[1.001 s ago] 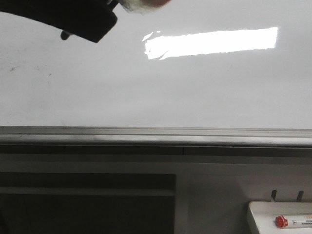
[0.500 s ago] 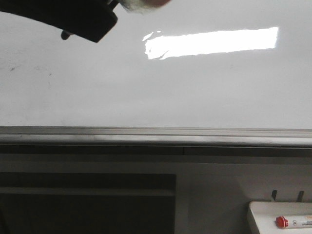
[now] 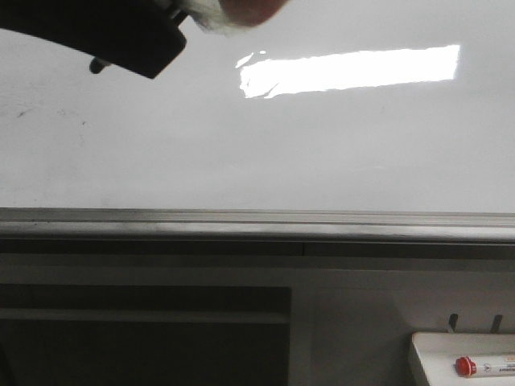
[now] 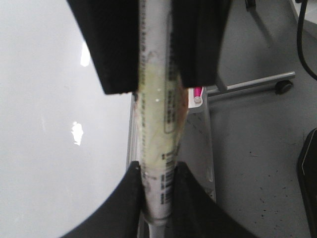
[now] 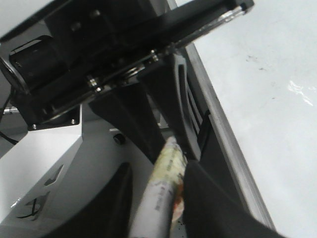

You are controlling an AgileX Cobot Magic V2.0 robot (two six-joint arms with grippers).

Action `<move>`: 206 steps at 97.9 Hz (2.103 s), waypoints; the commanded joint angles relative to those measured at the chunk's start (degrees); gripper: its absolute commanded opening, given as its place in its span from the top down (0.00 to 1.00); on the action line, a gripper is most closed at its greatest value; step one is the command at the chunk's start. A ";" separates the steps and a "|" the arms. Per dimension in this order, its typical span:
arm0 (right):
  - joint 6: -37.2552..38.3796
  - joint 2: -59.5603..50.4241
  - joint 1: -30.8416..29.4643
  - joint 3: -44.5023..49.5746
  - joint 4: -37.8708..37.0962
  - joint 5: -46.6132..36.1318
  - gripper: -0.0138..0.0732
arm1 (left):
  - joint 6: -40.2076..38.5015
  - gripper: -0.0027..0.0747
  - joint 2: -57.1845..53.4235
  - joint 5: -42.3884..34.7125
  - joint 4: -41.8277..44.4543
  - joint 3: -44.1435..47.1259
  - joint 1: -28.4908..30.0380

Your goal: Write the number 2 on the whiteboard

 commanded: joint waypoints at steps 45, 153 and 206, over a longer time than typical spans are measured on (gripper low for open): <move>-0.27 1.63 0.05 -1.85 2.72 -5.42 0.92 | -13.84 0.43 -6.30 -7.17 -4.96 -2.04 -0.58; -0.27 19.34 -1.26 -14.42 -7.54 -28.31 0.91 | -56.23 0.99 -45.73 1.20 27.51 2.34 -0.48; -0.27 18.08 -13.07 -17.19 -7.84 -25.74 0.91 | -56.32 0.99 -45.73 0.86 24.70 4.31 -0.48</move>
